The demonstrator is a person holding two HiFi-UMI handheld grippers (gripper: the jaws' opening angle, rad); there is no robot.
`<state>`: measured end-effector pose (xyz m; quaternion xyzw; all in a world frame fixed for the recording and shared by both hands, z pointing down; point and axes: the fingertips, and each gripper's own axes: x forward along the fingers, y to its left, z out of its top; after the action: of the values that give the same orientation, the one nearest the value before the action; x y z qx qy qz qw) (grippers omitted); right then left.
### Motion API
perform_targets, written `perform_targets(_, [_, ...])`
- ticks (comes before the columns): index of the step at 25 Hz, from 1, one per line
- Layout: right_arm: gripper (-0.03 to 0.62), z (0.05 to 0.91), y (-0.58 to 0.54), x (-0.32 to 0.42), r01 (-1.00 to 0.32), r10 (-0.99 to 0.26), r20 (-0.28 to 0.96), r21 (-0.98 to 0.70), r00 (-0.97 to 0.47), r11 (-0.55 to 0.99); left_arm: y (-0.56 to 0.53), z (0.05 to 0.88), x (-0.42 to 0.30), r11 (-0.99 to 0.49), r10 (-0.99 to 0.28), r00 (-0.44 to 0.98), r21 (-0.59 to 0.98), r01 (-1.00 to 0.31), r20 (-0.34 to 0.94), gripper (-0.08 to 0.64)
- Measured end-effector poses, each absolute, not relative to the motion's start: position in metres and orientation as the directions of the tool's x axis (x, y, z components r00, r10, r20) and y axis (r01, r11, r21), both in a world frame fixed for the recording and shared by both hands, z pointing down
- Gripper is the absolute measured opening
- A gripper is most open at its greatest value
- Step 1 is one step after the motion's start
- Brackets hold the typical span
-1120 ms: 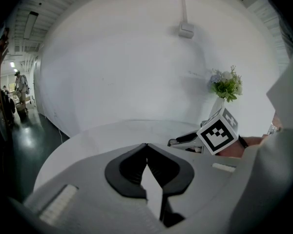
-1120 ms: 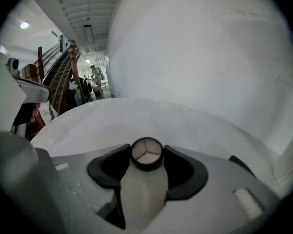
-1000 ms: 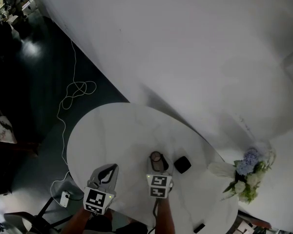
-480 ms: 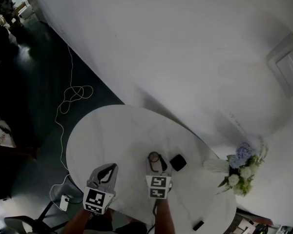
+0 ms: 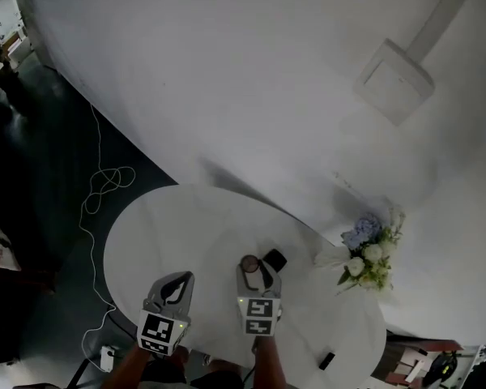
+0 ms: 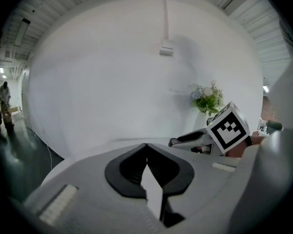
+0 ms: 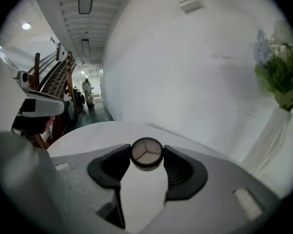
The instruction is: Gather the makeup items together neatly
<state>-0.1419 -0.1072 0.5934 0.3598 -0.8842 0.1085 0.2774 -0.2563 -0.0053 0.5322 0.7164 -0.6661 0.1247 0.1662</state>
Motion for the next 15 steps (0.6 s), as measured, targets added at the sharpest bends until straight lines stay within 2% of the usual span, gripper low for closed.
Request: perform_targets(15, [0.215,0.522,-0.063,-0.036,-0.827,-0.733,0.496,0.052,-0.465,0.56,-0.008,0.476,-0.167,-0.282,-0.911,0.282,0.044,-0.958,0.301,0.011])
